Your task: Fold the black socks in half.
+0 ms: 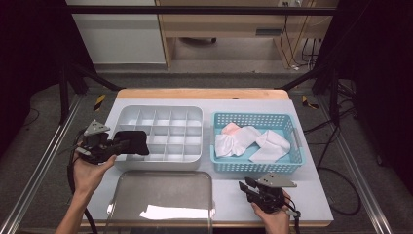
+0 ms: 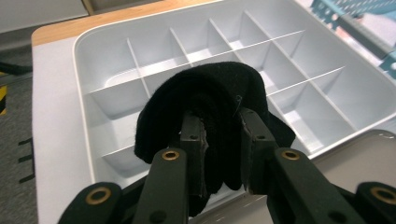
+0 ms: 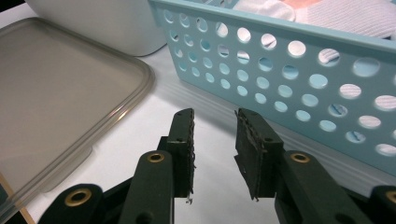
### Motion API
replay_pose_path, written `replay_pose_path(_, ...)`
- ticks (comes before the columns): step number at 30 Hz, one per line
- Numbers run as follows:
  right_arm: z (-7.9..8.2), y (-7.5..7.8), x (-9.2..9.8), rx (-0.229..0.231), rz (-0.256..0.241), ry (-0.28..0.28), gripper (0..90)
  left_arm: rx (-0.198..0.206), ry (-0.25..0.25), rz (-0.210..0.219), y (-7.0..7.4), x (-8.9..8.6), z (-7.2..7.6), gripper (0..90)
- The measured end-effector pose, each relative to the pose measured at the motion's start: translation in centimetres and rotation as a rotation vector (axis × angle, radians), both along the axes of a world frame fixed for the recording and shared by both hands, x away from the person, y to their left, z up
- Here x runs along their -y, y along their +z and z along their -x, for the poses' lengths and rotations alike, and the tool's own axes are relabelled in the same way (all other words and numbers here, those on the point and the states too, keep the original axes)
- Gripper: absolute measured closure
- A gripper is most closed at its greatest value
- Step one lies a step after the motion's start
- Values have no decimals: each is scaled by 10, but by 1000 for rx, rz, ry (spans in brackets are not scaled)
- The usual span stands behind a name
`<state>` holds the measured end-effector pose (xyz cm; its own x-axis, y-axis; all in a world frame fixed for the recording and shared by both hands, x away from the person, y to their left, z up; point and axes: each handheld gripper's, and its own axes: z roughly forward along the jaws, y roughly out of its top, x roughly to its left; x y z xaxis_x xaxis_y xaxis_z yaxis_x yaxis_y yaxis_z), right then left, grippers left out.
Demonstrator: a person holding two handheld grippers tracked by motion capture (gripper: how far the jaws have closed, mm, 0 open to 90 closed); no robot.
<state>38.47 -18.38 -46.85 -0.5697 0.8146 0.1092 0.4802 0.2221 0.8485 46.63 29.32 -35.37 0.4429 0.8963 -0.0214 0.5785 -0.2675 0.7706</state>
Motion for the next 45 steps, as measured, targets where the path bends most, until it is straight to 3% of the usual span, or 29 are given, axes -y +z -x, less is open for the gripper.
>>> replay_pose_path(9,-1,-1,0,-8,0,-2,674,-40,12,-41,-10,-9,-10,731)
replay_pose_path(14,-1,-3,0,-11,1,-2,675,-52,9,-111,-16,-5,-16,731)
replay_pose_path(23,-1,-3,1,-12,-2,-5,676,-96,-35,-189,-24,8,-20,731)
replay_pose_path(33,-2,-2,1,-14,-7,-9,677,-118,-48,-224,-32,13,-26,732)
replay_pose_path(40,-3,-3,1,-18,-11,-7,681,-129,-59,-280,-36,17,-29,737)
replay_pose_path(42,-3,-4,1,-21,-12,-3,682,-144,-79,-269,-39,19,-30,737)
replay_pose_path(45,-3,-5,0,-22,-9,-1,683,-165,-95,-290,-49,26,-34,737)
